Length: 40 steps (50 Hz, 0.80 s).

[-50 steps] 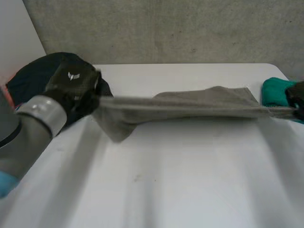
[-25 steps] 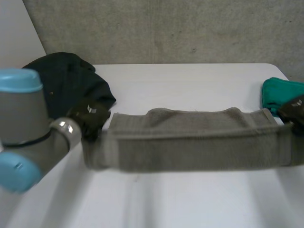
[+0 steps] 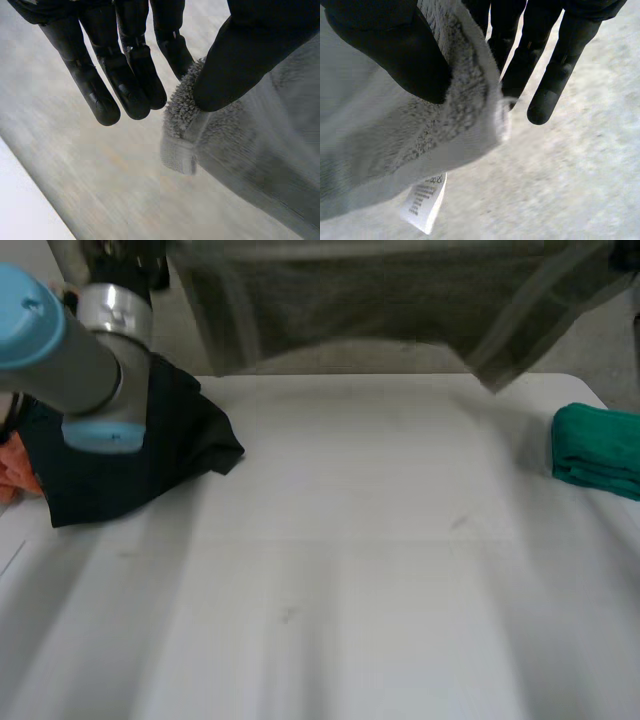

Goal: Fold the laundry.

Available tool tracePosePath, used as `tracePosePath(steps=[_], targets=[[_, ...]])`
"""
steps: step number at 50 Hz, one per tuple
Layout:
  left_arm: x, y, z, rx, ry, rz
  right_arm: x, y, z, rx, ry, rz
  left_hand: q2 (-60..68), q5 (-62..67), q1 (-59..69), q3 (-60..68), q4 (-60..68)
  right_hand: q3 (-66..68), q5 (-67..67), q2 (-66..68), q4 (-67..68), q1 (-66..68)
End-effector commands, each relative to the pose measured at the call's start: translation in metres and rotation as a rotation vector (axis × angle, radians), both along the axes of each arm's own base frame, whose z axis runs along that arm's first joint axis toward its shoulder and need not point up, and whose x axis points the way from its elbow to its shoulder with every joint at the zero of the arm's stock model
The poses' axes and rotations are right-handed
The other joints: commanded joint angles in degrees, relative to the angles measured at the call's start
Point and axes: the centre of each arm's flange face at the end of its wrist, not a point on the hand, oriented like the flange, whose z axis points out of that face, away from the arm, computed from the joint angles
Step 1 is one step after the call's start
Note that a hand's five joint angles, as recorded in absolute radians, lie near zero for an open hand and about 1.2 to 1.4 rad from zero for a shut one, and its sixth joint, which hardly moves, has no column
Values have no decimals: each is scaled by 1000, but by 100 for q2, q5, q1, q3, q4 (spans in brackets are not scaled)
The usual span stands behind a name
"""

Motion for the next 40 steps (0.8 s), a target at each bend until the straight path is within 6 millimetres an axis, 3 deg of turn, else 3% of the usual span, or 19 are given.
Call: tracePosePath(steps=[1, 6, 8, 11, 13, 16, 17, 19, 21, 25, 28, 32, 37, 40], targets=[[6, 14, -88, 300, -91, -20, 15, 5, -71, 240, 69, 75, 1132, 1275, 1470, 1160, 1118, 1186, 1250, 1262, 1136, 1537], [11, 34, -139, 460, -150, -25, 15, 15, -137, 485, 113, 98, 1132, 1275, 1470, 1160, 1118, 1186, 1250, 1262, 1136, 1537], [16, 49, -158, 531, -180, -25, 14, 21, -153, 559, 133, 96, 1132, 1275, 1470, 1160, 1118, 1186, 1250, 1262, 1136, 1537], [23, 68, -169, 595, -211, -24, 8, 40, -180, 714, 190, 93, 1132, 1275, 1470, 1160, 1118, 1186, 1250, 1262, 1136, 1537], [36, 101, -177, 689, -251, -23, 5, 60, -201, 824, 246, 97, 1132, 1275, 1470, 1160, 1118, 1186, 1250, 1262, 1136, 1537], [45, 134, -176, 758, -308, -31, -5, 91, -206, 930, 344, 86, 1132, 1275, 1470, 1160, 1118, 1186, 1250, 1262, 1136, 1537], [52, 157, -175, 812, -371, -34, -12, 99, -203, 954, 372, 76, 1132, 1275, 1470, 1160, 1118, 1186, 1250, 1262, 1136, 1537], [61, 178, -172, 865, -440, -30, -39, 122, -193, 1028, 459, 33, 1132, 1275, 1470, 1160, 1118, 1186, 1250, 1262, 1136, 1537], [75, 211, -173, 971, -562, -31, -56, 136, -190, 1081, 522, 9, 1132, 1275, 1470, 1160, 1118, 1186, 1250, 1262, 1136, 1537], [89, 249, -175, 1133, -708, -56, -79, 161, -188, 1166, 671, 13, 1132, 1275, 1470, 1160, 1118, 1186, 1250, 1262, 1136, 1537], [88, 245, -172, 1125, -712, -59, -81, 159, -189, 1145, 677, 10, 1132, 1275, 1470, 1160, 1118, 1186, 1250, 1262, 1136, 1537], [73, 208, -173, 1032, -672, -42, -75, 139, -181, 1033, 597, -22, 1132, 1275, 1470, 1160, 1118, 1186, 1250, 1262, 1136, 1537], [50, 156, -180, 920, -616, -28, -61, 101, -197, 941, 478, -16, 1132, 1275, 1470, 1160, 1118, 1186, 1250, 1262, 1136, 1537], [37, 127, -188, 881, -586, -23, -47, 82, -195, 858, 439, -2, 1132, 1275, 1470, 1160, 1118, 1186, 1250, 1262, 1136, 1537]])
